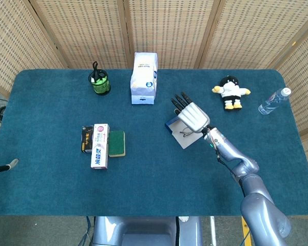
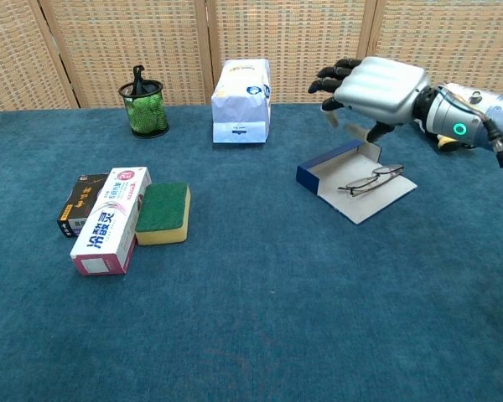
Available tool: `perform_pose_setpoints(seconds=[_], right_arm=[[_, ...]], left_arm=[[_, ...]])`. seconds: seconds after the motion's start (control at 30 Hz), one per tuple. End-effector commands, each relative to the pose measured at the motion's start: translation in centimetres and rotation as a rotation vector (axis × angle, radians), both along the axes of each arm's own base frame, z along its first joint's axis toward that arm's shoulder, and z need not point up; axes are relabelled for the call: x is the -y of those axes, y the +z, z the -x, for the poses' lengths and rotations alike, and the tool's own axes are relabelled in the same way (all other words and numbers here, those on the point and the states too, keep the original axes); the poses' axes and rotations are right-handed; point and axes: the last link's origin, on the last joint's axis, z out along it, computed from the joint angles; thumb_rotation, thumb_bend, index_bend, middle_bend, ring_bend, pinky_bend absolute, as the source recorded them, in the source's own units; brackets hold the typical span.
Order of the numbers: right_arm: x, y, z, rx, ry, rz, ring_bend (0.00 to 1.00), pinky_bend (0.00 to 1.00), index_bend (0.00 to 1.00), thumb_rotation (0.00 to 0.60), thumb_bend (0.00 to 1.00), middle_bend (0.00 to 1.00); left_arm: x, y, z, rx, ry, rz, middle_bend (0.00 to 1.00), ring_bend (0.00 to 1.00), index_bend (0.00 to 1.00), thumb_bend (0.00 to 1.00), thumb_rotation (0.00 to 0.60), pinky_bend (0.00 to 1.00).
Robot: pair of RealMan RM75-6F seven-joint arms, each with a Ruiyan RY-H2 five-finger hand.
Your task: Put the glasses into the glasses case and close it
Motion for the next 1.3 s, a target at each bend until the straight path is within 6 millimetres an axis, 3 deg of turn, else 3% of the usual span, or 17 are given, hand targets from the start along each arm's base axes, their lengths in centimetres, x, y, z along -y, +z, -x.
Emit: perform_pose_setpoints(seconds=[0.03,0.2,0.33,0.47,0.67,1.0,1.3], right_arm=[[1.5,0.6,-1.5,0.152,-0.097,-0.064,0.00,0.09,0.34,0.600,1.00,0.11],[3.0,-1.2,-2.2,0.296,-0.369,-0.188,0.00,0.09,0.27,0.600,1.00,0.11],[3.5,-2.7,-2.5,0.280,-0.496,-0.224,0.00,0.09,0.27,0.600,1.00,0.13],[3.4,-3.9,-2.7,0.214,-0.542,-0.239,0.00,0.09,0.27,0.600,1.00,0.15],[3.3,-4.9,-2.1,0.108,-0.577,-0.239,0.06,0.09,0.30,0.600,1.00,0.29],[3.6,-2.5,1.5,-0.057,-0.639,-0.203,0.12,0.09,0.37,0.600,1.00,0.34],[1.1,0.0,4.0,-0.118,-0.588,-0.231,0.15,0.09,0.37,0.600,1.00,0.34]], left_arm=[[0.0,0.0,0.0,0.001,-0.002,0.000,0.00,0.00,0.00,0.00,0.600,0.00],[0.0,0.2,-0.1,0.009,-0.004,-0.002,0.00,0.00,0.00,0.00,0.600,0.00],[-0.1,0.1,-0.1,0.014,-0.002,0.006,0.00,0.00,0.00,0.00,0.600,0.00],[-0.2,0.2,0.1,0.020,0.003,0.011,0.00,0.00,0.00,0.00,0.600,0.00],[-0.5,0.1,0.3,0.025,0.014,0.024,0.00,0.00,0.00,0.00,0.600,0.00],[-0.4,-0.1,0.1,0.023,0.005,0.023,0.00,0.00,0.00,0.00,0.600,0.00],[-0.3,-0.5,0.0,0.010,0.000,0.037,0.00,0.00,0.00,0.00,0.600,0.00]])
